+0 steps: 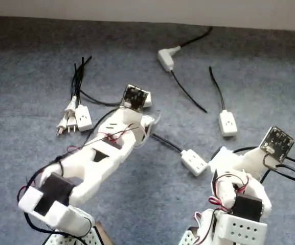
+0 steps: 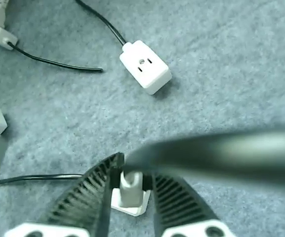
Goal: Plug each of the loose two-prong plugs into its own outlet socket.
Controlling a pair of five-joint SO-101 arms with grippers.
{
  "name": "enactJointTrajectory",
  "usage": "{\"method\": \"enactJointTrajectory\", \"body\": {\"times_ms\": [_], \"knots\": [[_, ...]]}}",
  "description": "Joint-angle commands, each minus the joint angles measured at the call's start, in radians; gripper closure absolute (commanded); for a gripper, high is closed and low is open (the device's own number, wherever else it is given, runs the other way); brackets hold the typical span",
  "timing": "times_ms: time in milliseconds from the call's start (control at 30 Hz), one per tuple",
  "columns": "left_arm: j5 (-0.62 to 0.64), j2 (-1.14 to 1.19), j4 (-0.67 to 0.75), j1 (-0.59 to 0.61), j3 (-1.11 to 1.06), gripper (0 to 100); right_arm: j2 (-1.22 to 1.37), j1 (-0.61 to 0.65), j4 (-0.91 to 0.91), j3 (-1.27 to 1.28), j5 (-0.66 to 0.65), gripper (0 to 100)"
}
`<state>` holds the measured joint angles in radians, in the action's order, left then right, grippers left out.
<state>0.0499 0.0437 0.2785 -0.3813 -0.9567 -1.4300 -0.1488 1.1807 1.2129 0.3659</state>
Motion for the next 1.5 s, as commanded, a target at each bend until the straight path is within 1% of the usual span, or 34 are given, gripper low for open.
{"method": "enactJointTrajectory", "body": {"times_ms": [0,67,267,400,533,633,800,900,1067,1133,1300,1400,1467], "knots": [[-0.009,0.031,0.029,-0.025,0.061,78,0.010,0.016,-0.004,0.022,0.012,99.2],[-0.008,0.036,0.049,-0.039,0.068,78,0.005,0.018,-0.021,0.035,0.009,99.2],[-0.008,0.056,0.097,-0.185,-0.019,78,0.005,0.038,-0.012,0.047,0.009,99.2],[-0.014,0.114,0.146,-0.206,-0.021,78,0.005,0.038,-0.012,0.047,0.009,99.2],[-0.091,0.145,0.175,-0.216,0.001,78,0.005,0.038,-0.010,0.047,0.009,99.2],[-0.129,0.145,0.175,-0.269,0.001,79,0.005,0.038,-0.010,0.047,0.009,99.2],[-0.227,0.145,0.175,-0.358,0.001,79,0.005,0.038,-0.010,0.047,0.009,99.2],[-0.241,0.145,0.180,-0.381,0.002,79,0.005,0.038,-0.010,0.047,0.009,99.2],[-0.241,0.151,0.181,-0.366,0.005,79,0.005,0.038,-0.008,0.047,0.008,99.2],[-0.238,0.154,0.181,-0.328,0.028,79,0.005,0.038,-0.004,0.047,0.006,99.2],[-0.236,0.156,0.181,-0.213,0.061,79,0.004,0.027,0.004,0.048,-0.072,99.1],[-0.236,0.154,0.181,-0.211,0.056,79,0.004,0.015,-0.061,0.074,-0.061,99.1],[-0.236,0.154,0.181,-0.226,0.042,79,0.004,0.010,-0.022,0.067,-0.063,99.1]]}}
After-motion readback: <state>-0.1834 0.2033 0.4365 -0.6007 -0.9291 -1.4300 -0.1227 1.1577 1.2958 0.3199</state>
